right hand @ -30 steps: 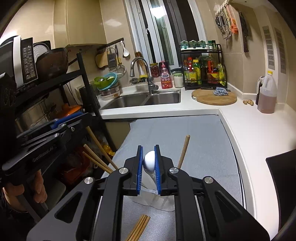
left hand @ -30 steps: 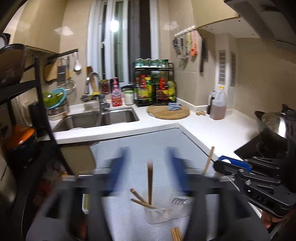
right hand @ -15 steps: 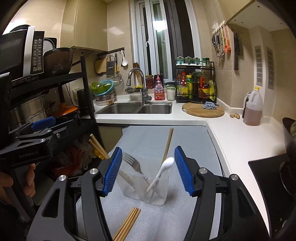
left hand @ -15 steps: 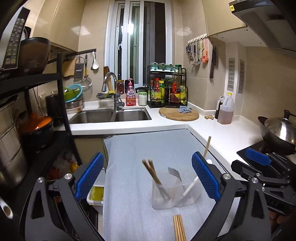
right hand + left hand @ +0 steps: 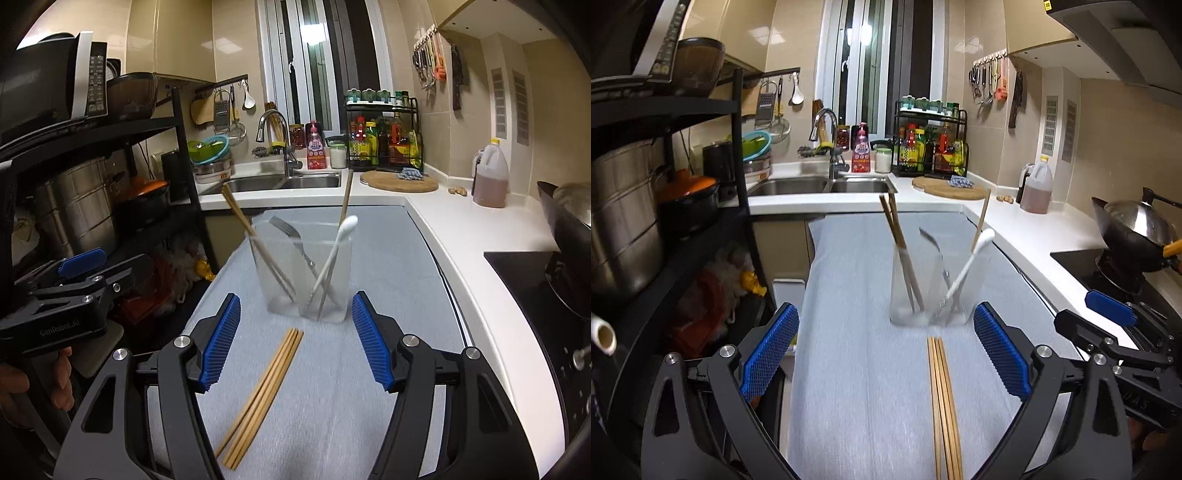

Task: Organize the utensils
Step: 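Move both open tools back down to the remaining chopsticks on the mat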

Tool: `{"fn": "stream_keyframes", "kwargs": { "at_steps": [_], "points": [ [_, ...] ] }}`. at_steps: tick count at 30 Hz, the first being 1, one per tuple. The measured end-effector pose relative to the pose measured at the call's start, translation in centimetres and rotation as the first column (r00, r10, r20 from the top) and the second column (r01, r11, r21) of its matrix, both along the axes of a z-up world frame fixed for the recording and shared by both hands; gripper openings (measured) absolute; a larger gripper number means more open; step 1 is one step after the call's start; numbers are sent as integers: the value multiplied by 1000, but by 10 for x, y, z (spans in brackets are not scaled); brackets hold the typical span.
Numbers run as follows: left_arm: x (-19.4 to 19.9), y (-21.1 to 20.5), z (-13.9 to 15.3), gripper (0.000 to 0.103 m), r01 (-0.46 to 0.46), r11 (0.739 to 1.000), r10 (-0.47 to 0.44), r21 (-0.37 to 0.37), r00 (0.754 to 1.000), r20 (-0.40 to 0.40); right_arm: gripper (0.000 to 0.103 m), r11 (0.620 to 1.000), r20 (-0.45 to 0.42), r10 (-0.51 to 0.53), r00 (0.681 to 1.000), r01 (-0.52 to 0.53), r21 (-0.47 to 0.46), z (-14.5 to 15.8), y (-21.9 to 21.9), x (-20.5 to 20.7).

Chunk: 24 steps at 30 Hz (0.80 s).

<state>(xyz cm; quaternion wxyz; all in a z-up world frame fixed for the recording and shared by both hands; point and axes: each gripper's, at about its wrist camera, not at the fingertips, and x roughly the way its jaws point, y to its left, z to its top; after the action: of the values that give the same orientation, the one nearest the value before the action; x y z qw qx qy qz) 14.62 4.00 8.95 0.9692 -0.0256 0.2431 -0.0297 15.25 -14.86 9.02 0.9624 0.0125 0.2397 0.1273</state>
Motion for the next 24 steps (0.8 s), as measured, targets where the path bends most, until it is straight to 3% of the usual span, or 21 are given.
{"fn": "stream_keyframes", "kwargs": {
  "at_steps": [11,24],
  "points": [
    [-64,-3,-46,93,-18,999,19,28,998,-62,63,1000,-38,-2,999,2,2,-36,-6,-70],
    [-96,-1,-66,93,-60,998,61,14,996,-70,63,1000,-98,29,995,-29,1,-68,-7,-107]
  ]
}}
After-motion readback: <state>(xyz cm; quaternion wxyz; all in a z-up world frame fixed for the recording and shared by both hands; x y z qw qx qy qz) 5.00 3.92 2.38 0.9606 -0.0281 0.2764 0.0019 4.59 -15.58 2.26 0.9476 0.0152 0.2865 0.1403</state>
